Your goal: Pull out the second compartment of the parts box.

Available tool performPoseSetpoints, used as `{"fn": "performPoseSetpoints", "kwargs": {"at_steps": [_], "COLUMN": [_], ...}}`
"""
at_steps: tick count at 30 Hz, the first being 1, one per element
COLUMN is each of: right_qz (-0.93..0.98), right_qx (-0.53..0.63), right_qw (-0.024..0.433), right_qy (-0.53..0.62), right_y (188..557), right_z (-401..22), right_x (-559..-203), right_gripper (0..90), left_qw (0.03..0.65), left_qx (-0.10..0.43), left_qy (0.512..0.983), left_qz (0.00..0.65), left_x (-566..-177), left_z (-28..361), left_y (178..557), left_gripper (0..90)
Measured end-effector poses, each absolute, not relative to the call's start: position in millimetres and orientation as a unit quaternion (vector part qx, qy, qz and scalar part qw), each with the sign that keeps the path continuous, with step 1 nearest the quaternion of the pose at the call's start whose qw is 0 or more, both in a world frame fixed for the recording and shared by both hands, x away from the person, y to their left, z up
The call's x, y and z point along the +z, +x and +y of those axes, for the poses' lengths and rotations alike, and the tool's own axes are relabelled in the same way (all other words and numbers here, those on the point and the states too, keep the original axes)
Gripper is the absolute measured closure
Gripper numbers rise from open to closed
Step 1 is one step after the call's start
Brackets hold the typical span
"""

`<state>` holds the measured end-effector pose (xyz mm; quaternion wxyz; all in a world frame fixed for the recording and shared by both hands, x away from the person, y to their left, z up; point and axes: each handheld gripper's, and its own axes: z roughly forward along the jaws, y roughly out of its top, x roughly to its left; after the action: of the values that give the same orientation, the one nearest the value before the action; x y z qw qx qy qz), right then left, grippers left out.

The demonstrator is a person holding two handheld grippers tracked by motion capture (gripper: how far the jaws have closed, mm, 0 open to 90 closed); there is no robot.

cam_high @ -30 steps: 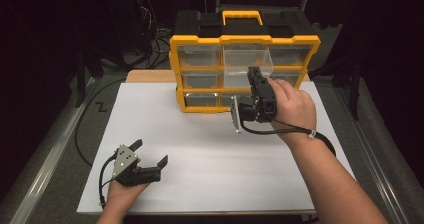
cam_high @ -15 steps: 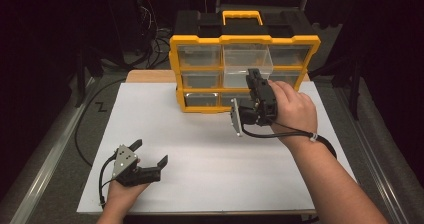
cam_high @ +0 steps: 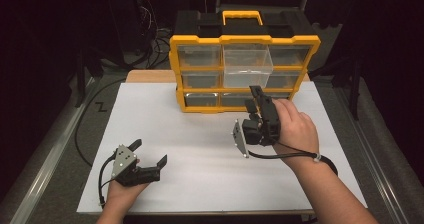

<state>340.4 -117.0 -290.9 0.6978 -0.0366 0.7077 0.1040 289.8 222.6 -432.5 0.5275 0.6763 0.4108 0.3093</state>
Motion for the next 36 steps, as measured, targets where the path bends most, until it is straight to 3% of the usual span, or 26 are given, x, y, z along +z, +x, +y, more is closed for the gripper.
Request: {"fn": "performPoseSetpoints", "kwargs": {"at_steps": [12,36], "right_qz": [0.739,0.785], "right_qx": [0.087,0.039], "right_qw": [0.667,0.618], "right_qy": [-0.038,-0.016], "right_y": [340.7,333.6], "right_z": [-132.9,-176.8], "right_x": [-341.0,-438.2], "right_gripper": [31.5,20.4], "left_qw": [0.528,0.526], "left_qx": [0.31,0.311], "left_qy": [0.675,0.677], "left_qz": [0.411,0.41], "left_x": [-432.6,-432.9], "left_z": [222.7,222.8], "left_y": [290.1,290.2], "left_gripper": [0.4,0.5]}}
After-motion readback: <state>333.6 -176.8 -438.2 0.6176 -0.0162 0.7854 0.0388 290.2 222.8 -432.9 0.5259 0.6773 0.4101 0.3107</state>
